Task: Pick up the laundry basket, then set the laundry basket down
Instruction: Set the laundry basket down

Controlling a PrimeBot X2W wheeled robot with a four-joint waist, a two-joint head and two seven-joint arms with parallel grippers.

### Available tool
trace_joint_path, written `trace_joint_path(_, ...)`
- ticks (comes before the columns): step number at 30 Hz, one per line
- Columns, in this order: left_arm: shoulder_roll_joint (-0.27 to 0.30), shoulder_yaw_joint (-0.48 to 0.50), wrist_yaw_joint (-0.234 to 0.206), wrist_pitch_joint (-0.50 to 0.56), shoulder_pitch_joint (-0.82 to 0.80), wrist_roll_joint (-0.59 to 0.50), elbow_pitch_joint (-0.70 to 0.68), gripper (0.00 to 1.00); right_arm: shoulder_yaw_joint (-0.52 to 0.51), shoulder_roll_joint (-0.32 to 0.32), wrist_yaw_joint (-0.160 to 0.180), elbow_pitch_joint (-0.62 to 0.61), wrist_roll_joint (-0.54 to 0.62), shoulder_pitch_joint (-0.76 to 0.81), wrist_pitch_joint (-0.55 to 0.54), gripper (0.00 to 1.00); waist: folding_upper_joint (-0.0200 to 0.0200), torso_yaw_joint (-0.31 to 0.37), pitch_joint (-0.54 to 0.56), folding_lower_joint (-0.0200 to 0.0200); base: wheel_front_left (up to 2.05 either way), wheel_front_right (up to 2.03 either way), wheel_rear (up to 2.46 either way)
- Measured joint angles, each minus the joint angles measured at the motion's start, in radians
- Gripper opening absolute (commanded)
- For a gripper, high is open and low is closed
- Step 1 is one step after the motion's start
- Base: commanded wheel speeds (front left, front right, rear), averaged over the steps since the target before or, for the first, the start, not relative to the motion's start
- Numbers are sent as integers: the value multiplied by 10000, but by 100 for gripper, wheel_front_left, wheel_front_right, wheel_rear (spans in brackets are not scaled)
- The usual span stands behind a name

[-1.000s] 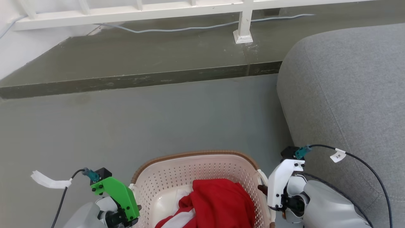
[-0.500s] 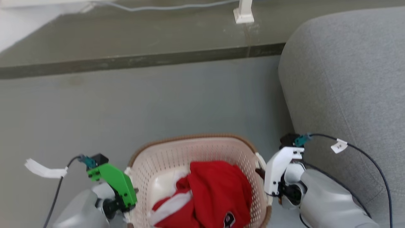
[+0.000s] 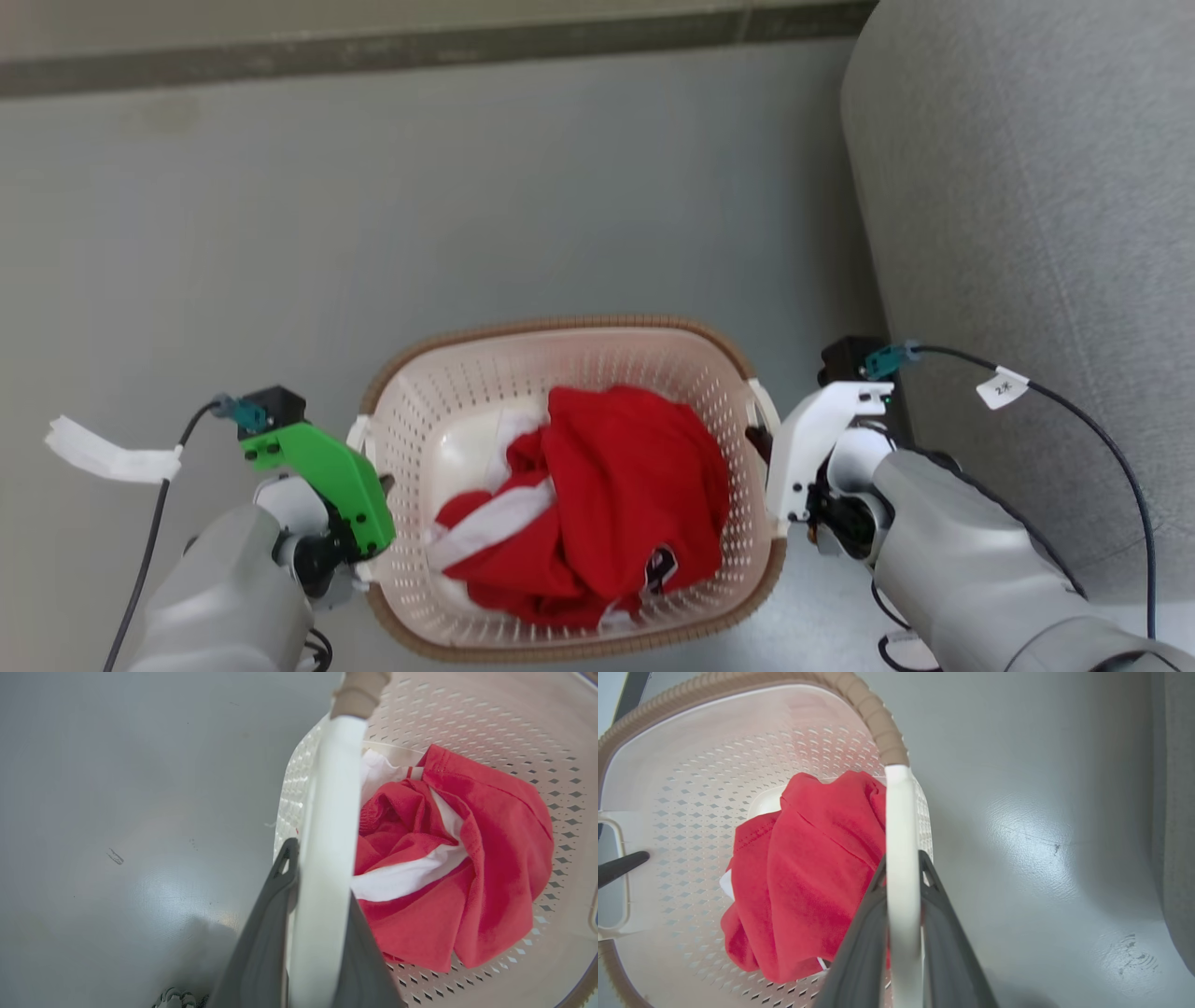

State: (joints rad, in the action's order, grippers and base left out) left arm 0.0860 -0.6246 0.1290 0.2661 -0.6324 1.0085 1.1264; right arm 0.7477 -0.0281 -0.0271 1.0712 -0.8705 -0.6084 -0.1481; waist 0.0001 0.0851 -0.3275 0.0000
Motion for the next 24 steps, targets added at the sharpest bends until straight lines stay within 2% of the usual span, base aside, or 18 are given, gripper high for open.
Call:
trace_joint_path(16, 207, -276, 21, -1264, -982, -571, -328, 0, 178, -4, 500, -232, 347, -1078, 1223, 0, 0, -69, -2257, 1, 0, 0, 0)
trace_joint_path(19, 263, -274, 27, -1484, -1278, -635, -380, 0, 211, 2, 686, -326, 374, -1318, 1469, 0, 0, -87, -2685, 1, 0, 0, 0)
trace_joint_path(24, 328, -265, 27, -1793, -1716, -790, -401, 0, 221, -4, 759, -387, 431, -1786, 1749, 0, 0, -115, -3402, 2, 0, 0, 0)
